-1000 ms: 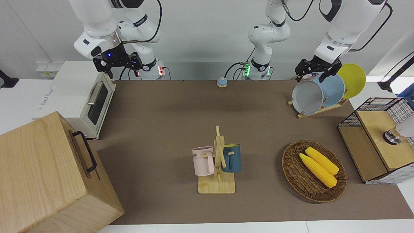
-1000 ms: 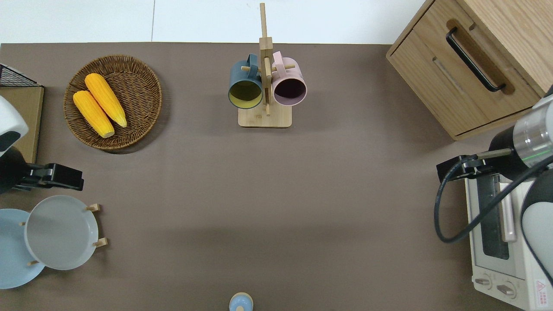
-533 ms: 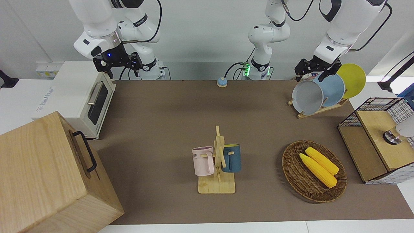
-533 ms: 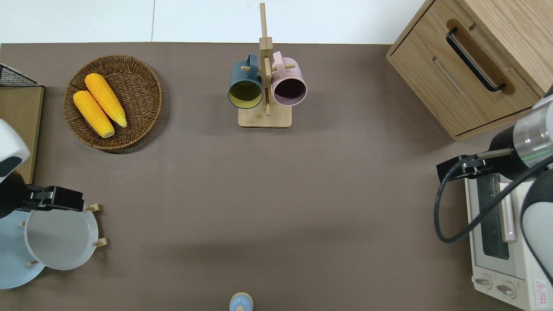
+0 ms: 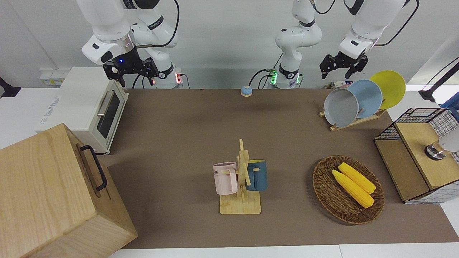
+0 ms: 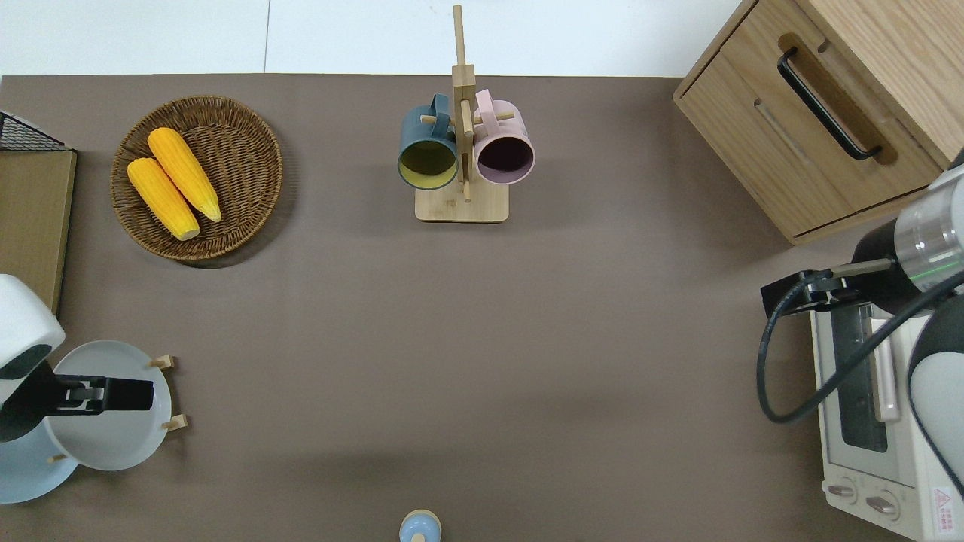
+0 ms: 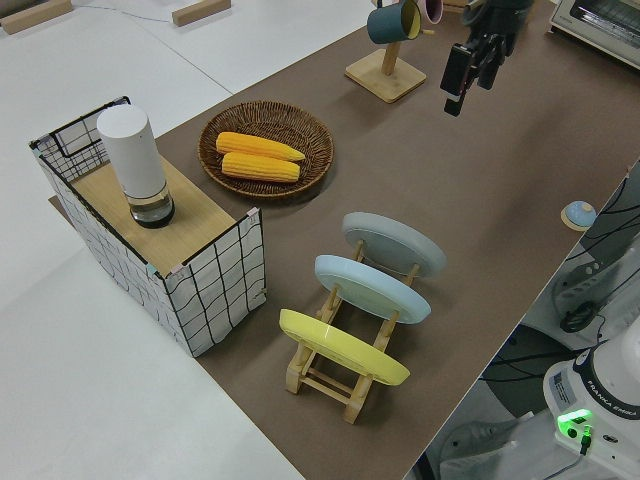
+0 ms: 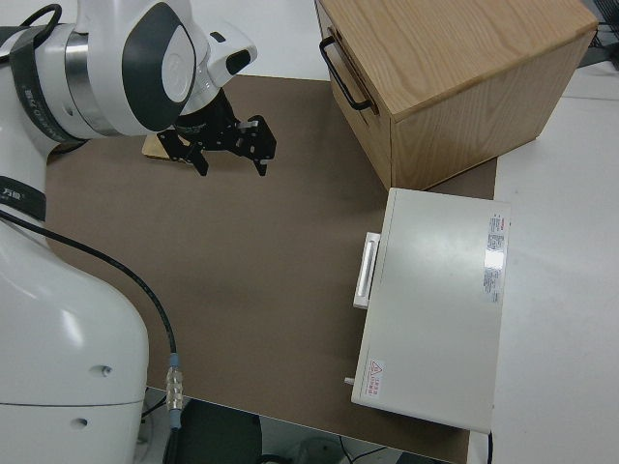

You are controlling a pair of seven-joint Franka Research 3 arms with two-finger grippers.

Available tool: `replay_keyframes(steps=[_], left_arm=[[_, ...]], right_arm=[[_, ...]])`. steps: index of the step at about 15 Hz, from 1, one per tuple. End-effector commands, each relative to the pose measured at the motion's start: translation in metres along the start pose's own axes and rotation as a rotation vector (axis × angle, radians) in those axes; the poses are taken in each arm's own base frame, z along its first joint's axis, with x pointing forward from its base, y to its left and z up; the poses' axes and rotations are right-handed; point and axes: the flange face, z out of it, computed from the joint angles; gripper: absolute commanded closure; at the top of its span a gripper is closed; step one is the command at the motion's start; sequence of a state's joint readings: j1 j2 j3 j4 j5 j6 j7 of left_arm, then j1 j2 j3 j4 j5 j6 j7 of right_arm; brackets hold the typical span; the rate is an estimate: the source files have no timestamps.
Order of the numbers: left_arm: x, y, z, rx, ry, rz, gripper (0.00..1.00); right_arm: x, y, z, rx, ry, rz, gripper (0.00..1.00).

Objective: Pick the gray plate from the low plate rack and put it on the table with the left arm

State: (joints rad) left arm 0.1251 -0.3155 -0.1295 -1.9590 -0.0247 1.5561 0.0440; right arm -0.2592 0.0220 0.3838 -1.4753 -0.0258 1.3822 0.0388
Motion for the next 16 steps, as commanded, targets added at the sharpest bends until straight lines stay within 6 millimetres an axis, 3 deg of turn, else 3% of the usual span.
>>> replay_keyframes(steps=[1, 4, 9, 12, 16], left_arm=[[-0.018, -0.003, 0.014, -0.005, 0.034, 0.009, 0.01], [-0.016, -0.009, 0.021, -0.006, 0.037, -0.005, 0.0], [-0.017, -0.05, 0.03, -0.017, 0.056, -0.051, 0.01], [-0.021, -0.085, 0.031, 0.004, 0.063, -0.063, 0.01], [-0.025, -0.106, 0.032, 0.086, 0.05, -0.074, 0.01]], right_arm=[[-0.002, 0.002, -0.003, -0.006, -0.001, 0.015, 0.017], [-0.002, 0.002, -0.003, -0.006, -0.001, 0.015, 0.017], [-0.002, 0.002, -0.003, -0.006, -0.001, 0.015, 0.017], [-0.002, 0.002, -0.003, -0.006, -0.001, 0.015, 0.017], [-0.002, 0.002, -0.002, -0.007, -0.004, 0.015, 0.017]])
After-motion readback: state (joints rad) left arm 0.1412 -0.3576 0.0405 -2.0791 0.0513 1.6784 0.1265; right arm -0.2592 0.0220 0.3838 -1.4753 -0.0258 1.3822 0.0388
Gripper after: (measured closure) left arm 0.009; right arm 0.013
